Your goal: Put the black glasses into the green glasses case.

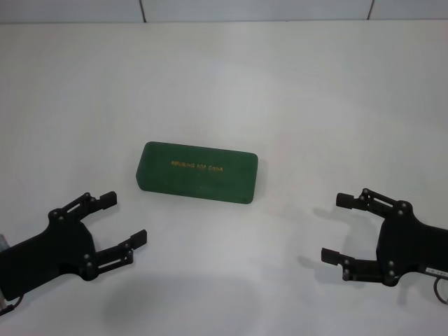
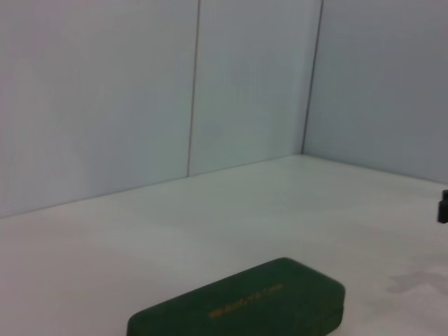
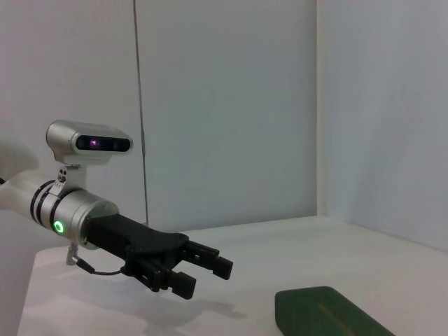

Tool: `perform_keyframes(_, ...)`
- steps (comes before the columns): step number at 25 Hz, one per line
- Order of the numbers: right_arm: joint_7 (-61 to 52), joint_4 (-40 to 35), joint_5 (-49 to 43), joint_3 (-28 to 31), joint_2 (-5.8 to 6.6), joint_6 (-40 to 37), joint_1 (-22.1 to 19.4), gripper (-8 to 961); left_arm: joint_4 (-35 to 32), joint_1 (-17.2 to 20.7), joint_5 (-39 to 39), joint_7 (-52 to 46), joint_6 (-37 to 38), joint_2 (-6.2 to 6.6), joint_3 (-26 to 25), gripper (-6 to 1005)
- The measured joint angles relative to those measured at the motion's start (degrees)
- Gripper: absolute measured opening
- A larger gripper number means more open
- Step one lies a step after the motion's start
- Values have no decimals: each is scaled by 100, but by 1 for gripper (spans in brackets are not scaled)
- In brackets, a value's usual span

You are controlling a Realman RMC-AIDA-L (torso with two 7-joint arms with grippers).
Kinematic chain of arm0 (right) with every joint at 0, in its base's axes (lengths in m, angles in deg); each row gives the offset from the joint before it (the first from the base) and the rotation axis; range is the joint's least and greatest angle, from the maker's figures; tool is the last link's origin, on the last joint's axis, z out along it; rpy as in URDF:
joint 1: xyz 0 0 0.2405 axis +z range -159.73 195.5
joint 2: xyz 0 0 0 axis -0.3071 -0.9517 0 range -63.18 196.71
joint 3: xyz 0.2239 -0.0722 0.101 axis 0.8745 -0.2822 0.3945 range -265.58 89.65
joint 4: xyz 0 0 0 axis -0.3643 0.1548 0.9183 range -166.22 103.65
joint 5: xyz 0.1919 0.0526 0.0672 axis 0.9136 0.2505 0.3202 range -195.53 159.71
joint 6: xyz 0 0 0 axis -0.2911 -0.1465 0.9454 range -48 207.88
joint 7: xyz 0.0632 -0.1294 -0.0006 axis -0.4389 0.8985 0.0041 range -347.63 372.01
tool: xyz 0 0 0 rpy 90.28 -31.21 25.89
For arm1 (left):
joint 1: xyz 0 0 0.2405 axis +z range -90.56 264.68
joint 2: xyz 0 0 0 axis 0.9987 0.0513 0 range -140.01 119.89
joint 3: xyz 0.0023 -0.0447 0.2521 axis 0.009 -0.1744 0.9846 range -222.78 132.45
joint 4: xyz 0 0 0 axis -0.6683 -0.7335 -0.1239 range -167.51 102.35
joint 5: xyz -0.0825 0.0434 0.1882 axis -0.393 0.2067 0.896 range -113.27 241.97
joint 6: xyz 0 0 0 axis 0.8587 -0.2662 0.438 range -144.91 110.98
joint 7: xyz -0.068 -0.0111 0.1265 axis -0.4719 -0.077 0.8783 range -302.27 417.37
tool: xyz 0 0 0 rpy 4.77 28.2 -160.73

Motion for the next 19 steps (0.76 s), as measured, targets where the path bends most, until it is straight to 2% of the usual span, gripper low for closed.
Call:
perform_keyframes(6, -13, -22, 11, 36, 0, -14, 10, 886, 32, 0, 60, -4, 178, -1, -188, 872)
perform_keyframes(19, -28, -33, 29, 56, 0, -24, 16, 886, 46, 47, 124, -55, 213, -12, -199, 872)
